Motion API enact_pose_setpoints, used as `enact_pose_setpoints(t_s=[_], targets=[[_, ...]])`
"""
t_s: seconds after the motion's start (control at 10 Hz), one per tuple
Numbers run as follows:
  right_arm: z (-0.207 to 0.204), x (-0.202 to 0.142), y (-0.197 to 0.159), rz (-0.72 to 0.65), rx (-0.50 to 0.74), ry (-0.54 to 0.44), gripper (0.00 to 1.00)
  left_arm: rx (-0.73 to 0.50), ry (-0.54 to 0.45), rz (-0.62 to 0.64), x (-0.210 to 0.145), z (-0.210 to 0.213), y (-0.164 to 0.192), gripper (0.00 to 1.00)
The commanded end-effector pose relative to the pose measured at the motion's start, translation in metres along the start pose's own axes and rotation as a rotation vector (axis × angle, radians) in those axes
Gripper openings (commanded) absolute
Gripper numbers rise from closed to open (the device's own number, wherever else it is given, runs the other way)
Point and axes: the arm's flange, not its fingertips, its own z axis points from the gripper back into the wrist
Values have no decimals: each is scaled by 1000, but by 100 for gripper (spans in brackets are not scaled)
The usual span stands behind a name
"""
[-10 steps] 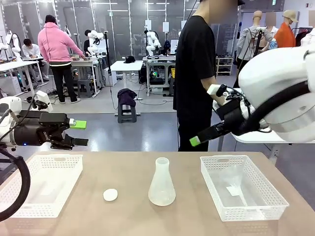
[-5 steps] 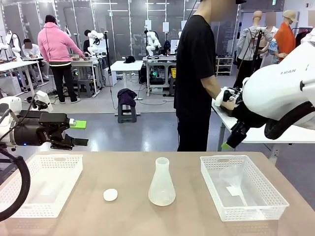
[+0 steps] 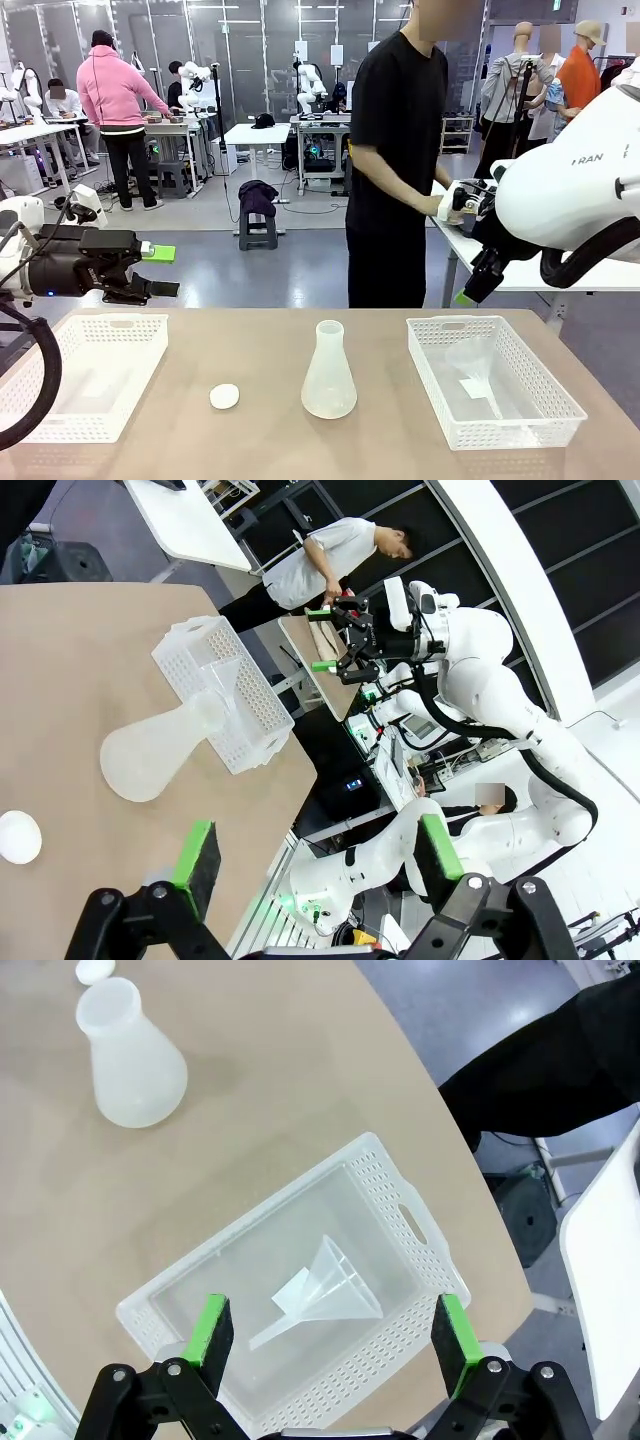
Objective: Prepare the solutions needed for the experiment.
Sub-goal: Pick up the Plastic Funnel and insert it into the Big flask.
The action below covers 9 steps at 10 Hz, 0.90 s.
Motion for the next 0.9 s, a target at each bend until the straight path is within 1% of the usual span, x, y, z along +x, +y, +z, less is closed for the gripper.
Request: enact_pose_setpoints(t_s=[0.0, 0.2, 0.3, 0.4, 0.6, 0.7, 0.8], targets=[[1, -1, 0, -18, 3, -2, 100, -1, 15, 8, -1, -1, -2, 100], [0, 0, 0, -1, 2, -3, 100, -1, 15, 8, -1, -1, -2, 100], [-8, -1, -14, 39, -18, 86, 100, -1, 15, 8, -1, -1, -2, 100], [-14, -2, -26, 140, -25, 154, 100, -1, 15, 8, -1, -1, -2, 100], [-26, -2, -49, 285, -10, 262, 100, -1, 15, 8, -1, -1, -2, 100], [-34, -2, -60, 310, 33, 289, 100, -1, 15, 8, -1, -1, -2, 100], [-40, -2, -67, 320, 90, 294, 100, -1, 15, 8, -1, -1, -2, 100]])
